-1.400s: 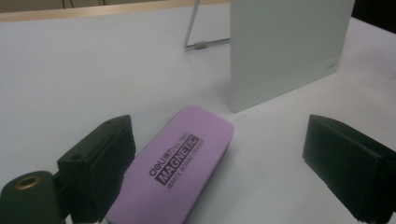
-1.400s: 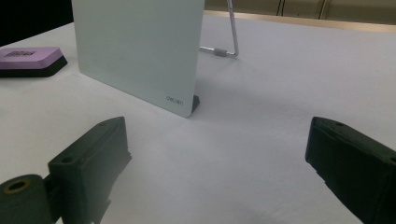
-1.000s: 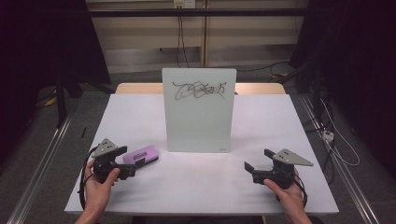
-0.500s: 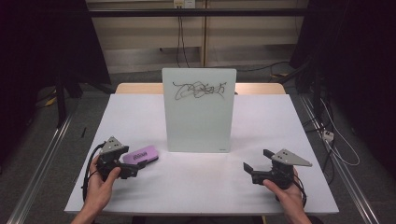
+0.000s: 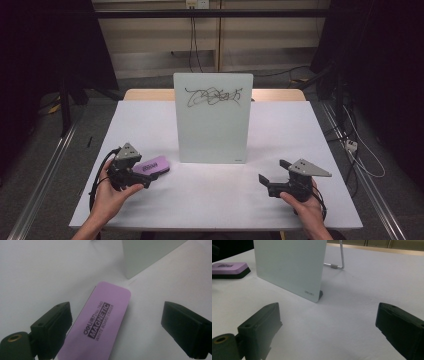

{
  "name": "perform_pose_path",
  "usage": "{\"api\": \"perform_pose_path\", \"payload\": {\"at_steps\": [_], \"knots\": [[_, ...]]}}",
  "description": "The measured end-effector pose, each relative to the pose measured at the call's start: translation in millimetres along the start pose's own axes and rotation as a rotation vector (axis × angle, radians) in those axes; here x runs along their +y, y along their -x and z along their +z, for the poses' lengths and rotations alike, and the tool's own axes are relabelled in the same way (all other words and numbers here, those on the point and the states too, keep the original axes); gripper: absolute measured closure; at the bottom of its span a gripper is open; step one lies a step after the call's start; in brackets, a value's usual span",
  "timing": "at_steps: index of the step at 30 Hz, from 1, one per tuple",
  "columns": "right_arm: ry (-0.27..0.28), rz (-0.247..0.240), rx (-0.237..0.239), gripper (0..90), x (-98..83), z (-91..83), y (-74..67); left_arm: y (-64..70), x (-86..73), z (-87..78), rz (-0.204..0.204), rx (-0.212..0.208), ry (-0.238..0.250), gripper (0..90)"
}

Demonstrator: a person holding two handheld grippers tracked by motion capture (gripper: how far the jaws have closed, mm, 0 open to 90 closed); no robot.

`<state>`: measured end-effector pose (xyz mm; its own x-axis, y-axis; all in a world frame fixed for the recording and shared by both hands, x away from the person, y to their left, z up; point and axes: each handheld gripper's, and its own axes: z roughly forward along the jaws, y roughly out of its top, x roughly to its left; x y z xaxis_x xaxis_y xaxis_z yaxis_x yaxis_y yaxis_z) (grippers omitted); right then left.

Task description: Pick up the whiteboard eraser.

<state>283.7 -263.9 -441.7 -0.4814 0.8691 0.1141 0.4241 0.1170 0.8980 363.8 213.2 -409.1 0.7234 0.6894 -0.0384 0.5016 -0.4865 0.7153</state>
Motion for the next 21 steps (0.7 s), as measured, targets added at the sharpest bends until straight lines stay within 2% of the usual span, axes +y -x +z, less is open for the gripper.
{"api": "perform_pose_path", "payload": {"at_steps": [1,4,5,7,9,11,14,18,20,21], "knots": [[0.001,0.002,0.004,5.6,-0.2,-0.4,0.0,1.0,2.1,4.2,0.021,0.003,-0.026,9.4],[0.003,-0.002,0.005,5.7,-0.3,-0.6,0.3,3.9,3.2,6.3,0.032,0.011,-0.04,8.9],[0.002,0.004,0.006,5.7,-0.3,-0.3,0.5,6.3,3.7,6.8,0.047,0.016,-0.045,8.7],[0.0,-0.001,0.003,5.7,-0.3,0.1,0.4,13.1,3.9,10.0,0.076,0.005,-0.062,8.7],[0.001,0.001,0.005,5.6,-0.2,0.3,0.3,15.5,4.1,11.2,0.089,0.011,-0.076,8.7],[0.0,-0.001,0.002,5.6,-0.3,0.1,0.1,17.4,4.3,14.6,0.125,-0.001,-0.091,9.1],[0.001,0.001,0.003,5.5,-0.3,-0.2,0.1,16.1,5.5,15.6,0.132,-0.009,-0.096,9.8],[-0.004,0.001,0.016,4.9,-0.2,0.8,-0.3,7.6,11.3,14.0,0.141,-0.021,-0.11,11.7],[-0.005,-0.002,0.019,4.9,-0.3,0.7,-1.1,4.2,14.7,12.9,0.144,-0.022,-0.131,12.5],[-0.007,-0.001,0.022,4.8,-0.3,0.8,-1.2,2.1,16.0,13.1,0.147,-0.041,-0.138,12.6]]}}
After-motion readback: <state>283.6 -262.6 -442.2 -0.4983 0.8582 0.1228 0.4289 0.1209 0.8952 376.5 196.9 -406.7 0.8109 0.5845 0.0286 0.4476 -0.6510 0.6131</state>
